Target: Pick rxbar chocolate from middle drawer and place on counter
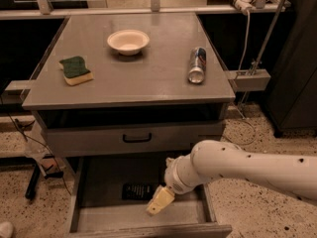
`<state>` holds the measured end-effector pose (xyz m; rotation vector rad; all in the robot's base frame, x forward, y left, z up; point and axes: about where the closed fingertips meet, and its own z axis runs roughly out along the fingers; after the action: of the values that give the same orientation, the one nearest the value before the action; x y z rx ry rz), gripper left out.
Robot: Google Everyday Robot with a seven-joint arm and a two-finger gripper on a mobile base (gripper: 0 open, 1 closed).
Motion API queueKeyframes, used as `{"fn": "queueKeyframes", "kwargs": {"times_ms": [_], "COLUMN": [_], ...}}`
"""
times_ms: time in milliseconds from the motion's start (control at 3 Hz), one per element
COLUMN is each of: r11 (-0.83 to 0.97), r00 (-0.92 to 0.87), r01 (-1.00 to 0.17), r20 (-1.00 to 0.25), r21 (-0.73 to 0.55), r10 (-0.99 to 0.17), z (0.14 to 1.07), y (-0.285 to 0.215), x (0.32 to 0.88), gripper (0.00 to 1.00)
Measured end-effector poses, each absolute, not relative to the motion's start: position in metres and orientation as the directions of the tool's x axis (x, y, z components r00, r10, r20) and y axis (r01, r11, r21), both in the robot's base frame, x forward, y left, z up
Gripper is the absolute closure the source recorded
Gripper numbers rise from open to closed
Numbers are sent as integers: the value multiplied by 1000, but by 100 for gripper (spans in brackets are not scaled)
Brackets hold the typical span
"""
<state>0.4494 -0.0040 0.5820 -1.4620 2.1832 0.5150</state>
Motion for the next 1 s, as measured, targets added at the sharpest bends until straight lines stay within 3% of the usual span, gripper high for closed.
{"fn": "queueKeyframes", "kwargs": {"times_ms": [667,1000], "r11": [367,367], "r00": [-341,-341], "r01": [-926,-926], "r20": [-611,-611], "r21": [89,89], "r10": [-714,-714], "z": [497,497], "y": [48,48], "x": [464,464], "gripper": [0,0]}}
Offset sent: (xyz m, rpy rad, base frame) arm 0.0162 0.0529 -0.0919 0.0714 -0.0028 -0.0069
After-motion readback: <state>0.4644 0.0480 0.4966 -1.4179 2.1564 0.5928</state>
